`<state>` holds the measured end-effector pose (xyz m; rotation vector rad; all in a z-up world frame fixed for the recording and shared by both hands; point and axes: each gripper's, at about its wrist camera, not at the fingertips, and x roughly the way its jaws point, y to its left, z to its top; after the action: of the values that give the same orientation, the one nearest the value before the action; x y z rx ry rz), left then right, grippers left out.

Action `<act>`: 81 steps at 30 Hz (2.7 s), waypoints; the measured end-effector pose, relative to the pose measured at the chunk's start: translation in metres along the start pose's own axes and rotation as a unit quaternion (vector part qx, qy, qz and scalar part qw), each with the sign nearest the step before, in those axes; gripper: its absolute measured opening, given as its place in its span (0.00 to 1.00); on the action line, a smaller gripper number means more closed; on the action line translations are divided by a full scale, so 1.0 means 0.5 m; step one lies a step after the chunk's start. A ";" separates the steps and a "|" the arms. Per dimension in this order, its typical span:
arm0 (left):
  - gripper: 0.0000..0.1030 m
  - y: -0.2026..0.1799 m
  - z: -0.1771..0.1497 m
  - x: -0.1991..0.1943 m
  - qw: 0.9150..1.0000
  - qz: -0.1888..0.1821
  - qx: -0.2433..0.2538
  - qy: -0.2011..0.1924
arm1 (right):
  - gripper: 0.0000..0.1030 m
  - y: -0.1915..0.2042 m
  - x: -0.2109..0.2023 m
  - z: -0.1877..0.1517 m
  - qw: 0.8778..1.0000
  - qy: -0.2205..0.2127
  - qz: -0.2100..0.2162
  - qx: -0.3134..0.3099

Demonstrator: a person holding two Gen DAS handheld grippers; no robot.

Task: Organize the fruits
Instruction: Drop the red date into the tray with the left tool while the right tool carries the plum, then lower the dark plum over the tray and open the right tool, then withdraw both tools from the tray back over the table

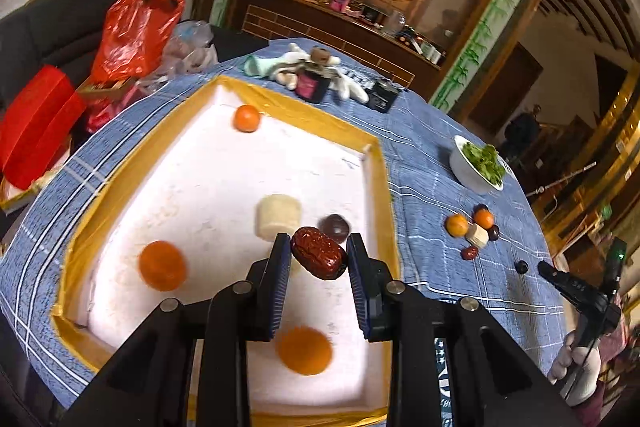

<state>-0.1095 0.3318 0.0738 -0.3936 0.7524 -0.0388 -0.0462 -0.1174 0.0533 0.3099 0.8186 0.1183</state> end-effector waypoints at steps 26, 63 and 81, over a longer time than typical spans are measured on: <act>0.70 0.090 0.010 -0.014 0.996 0.075 -0.044 -0.006 | 0.27 -0.082 0.076 0.021 0.996 0.024 -0.078 0.042; 0.76 0.155 0.001 -0.064 0.995 0.032 -0.093 -0.013 | 0.57 0.480 0.038 -0.118 0.962 0.099 0.222 -0.125; 0.77 -0.055 -0.022 -0.022 0.999 -0.018 0.027 0.022 | 0.96 0.055 -0.066 -0.007 0.999 -0.018 0.011 0.025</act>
<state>-0.1222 0.3044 0.0837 -0.3563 0.7862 -0.1013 -0.0707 -0.0981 0.0829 0.3669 0.7829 0.1129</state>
